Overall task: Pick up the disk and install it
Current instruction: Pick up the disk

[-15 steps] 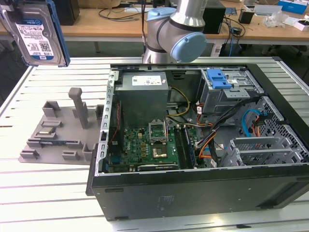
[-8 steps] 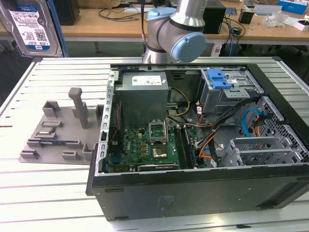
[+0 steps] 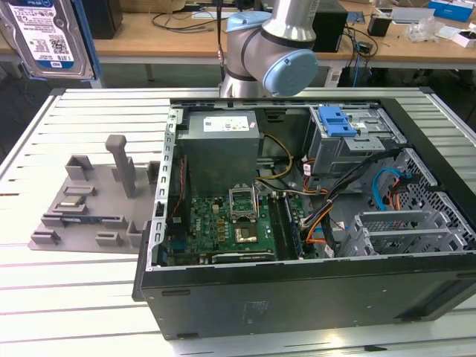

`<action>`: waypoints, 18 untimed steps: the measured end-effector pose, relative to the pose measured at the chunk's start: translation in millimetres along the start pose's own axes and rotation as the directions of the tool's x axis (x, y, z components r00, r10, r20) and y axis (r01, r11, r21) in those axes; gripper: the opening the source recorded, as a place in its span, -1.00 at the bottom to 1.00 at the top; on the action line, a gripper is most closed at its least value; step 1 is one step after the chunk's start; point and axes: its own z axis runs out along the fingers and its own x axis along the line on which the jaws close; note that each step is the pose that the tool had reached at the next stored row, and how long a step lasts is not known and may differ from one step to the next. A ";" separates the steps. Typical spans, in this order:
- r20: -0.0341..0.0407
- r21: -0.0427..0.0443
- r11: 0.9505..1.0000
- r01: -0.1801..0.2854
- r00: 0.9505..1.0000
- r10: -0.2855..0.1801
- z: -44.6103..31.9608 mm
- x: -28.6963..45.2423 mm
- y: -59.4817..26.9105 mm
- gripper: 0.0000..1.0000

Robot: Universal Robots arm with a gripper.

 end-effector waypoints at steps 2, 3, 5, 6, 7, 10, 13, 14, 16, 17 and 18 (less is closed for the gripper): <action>0.000 0.000 1.000 0.000 1.000 0.000 -0.1 3.3 -1.1 -0.26; 0.000 0.000 1.000 0.000 1.000 0.000 -0.1 5.1 -2.1 -0.26; 0.000 -0.001 1.000 0.000 1.000 0.000 -0.6 10.8 -9.8 -0.26; 0.000 -0.002 1.000 0.000 1.000 0.000 -1.1 14.2 -18.1 -0.26; 0.000 -0.003 1.000 0.000 1.000 0.000 -1.5 16.6 -26.3 -0.26; 0.000 -0.005 1.000 0.000 1.000 0.000 -2.3 20.7 -43.6 -0.26; -0.001 -0.008 1.000 0.000 1.000 0.000 -3.3 24.0 -65.5 -0.26; -0.001 -0.009 1.000 0.000 1.000 0.000 -3.5 24.4 -70.0 -0.26; -0.001 -0.010 1.000 0.000 1.000 0.000 -4.2 25.1 -81.9 -0.26; -0.001 -0.011 1.000 0.000 1.000 0.000 -4.4 25.2 -88.0 -0.26; -0.001 -0.011 1.000 0.000 1.000 0.000 -4.6 25.1 -92.8 -0.26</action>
